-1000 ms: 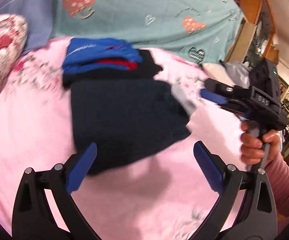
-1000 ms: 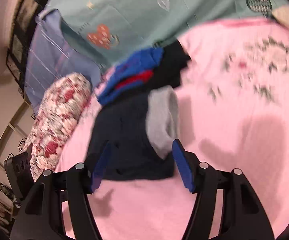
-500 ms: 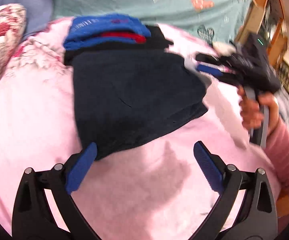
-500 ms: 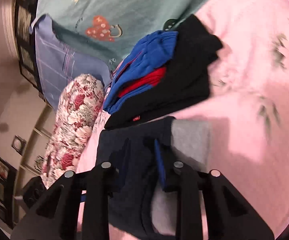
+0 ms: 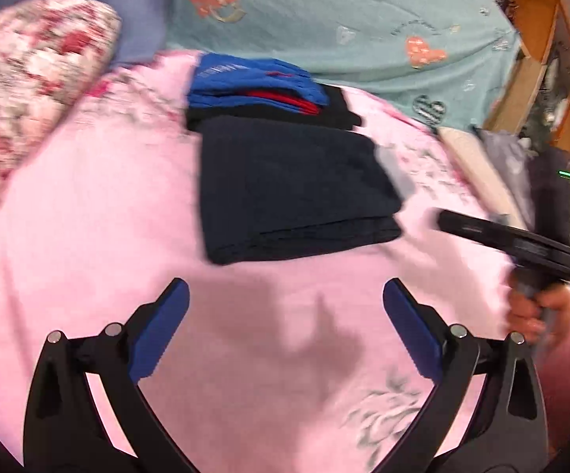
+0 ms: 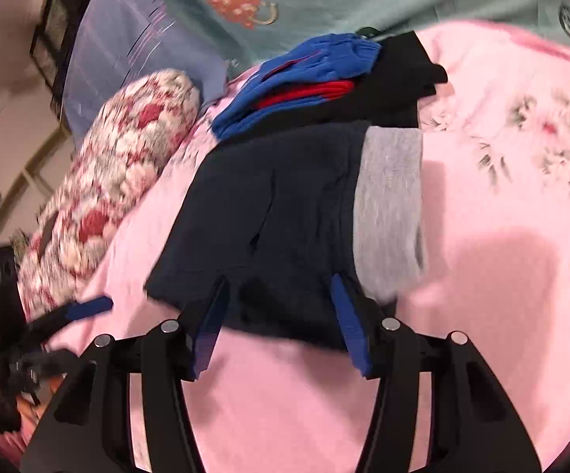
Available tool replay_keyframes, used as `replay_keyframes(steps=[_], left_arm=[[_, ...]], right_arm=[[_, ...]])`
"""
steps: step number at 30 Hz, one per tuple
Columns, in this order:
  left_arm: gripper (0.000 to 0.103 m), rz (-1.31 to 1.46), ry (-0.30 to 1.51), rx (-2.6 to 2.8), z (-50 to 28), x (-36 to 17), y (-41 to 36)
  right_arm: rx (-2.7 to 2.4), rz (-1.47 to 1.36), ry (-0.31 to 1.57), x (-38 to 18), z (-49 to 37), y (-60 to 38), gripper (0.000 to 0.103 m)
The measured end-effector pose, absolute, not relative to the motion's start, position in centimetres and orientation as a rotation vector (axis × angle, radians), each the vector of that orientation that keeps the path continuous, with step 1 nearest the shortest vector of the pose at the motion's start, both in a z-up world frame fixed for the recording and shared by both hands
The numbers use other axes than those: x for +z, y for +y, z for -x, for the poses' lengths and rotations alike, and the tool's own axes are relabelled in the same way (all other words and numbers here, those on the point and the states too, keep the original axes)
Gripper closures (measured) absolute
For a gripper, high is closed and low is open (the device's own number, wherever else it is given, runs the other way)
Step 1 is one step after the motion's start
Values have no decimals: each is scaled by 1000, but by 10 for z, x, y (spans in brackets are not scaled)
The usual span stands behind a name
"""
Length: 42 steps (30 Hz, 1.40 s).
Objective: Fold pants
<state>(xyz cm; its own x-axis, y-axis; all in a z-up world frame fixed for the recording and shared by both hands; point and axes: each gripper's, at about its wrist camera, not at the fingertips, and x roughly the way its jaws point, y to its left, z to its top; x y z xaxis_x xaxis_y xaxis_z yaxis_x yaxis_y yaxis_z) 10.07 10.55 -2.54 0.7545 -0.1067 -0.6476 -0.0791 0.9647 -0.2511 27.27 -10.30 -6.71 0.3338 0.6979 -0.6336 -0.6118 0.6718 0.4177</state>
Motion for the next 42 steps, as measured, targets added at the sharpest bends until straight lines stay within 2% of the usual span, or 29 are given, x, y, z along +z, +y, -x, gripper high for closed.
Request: replay_keyframes(steps=[3,6,8,13,22,42], left_arm=[[2,261,675,46,-83,-15,104],[2,235,642,66,-70,-2,94],[2,192,634,76,-63,4,84],[2,139,636,73,-48,7,65],[2,45,671,91,-43,3,39],[2,94,706,74,-41,-9,46]], right_arm=[[839,-115,833,-48,-239,-119,42],[758,-67,749,-28,-194,-137,33],[673,-5,689,-18,-164,-138,18],[545,23,671,-24,-122,-150,1],[410,67,682,-36,-96,-161,1],[418,153,691,-47,-85,-149,1]])
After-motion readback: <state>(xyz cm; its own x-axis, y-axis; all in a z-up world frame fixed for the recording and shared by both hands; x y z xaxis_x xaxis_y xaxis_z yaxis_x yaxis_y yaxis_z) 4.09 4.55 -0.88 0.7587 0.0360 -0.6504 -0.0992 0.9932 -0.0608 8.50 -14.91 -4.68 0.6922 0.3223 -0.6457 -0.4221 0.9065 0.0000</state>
